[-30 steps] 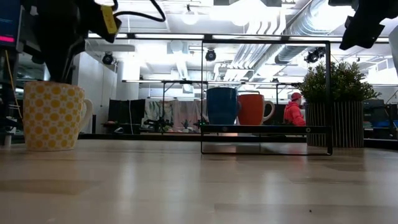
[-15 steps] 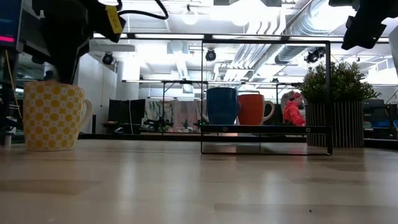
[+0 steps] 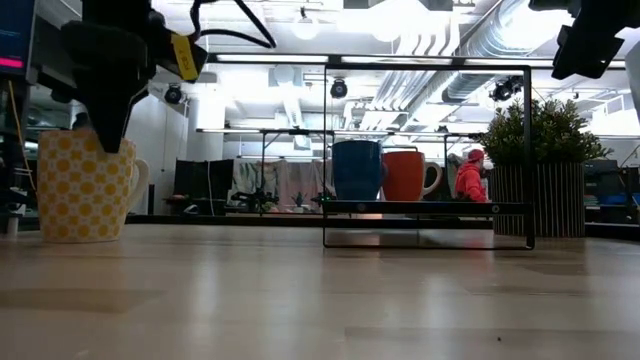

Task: Place coffee mugs
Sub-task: Put the yellow mug on the shelf, next to the orange mug

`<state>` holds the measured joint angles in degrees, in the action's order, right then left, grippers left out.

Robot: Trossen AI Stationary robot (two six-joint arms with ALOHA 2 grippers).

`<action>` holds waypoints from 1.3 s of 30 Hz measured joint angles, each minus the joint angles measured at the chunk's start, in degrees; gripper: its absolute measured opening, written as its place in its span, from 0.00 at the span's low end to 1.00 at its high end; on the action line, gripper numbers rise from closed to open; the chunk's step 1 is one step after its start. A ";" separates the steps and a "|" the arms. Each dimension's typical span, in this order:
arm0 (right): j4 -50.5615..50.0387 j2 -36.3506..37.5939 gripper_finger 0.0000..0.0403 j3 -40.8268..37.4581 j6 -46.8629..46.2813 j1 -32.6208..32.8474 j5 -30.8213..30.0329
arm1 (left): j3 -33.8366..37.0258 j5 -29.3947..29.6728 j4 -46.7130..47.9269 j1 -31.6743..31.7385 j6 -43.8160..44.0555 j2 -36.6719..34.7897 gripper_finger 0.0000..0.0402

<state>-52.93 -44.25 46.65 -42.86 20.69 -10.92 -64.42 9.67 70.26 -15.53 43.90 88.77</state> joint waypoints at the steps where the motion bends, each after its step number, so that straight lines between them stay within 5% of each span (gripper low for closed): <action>1: -0.02 0.00 0.16 0.00 0.01 0.00 0.00 | 0.00 0.00 0.01 0.00 0.02 0.42 0.29; 14: -0.07 0.00 0.16 0.00 0.01 0.00 0.00 | 0.00 -0.02 -0.10 0.13 1.02 0.72 0.28; 21: -0.10 0.00 0.16 0.00 0.01 0.00 -0.02 | 0.00 0.24 -0.21 0.17 0.91 0.70 0.03; 39: 1.26 0.00 0.16 0.00 -0.64 0.00 -0.04 | -5.86 -0.02 -2.16 11.49 -13.21 0.74 0.01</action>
<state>-51.67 -44.25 46.65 -43.51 20.69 -10.96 -70.28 9.65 68.09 -4.04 30.69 89.52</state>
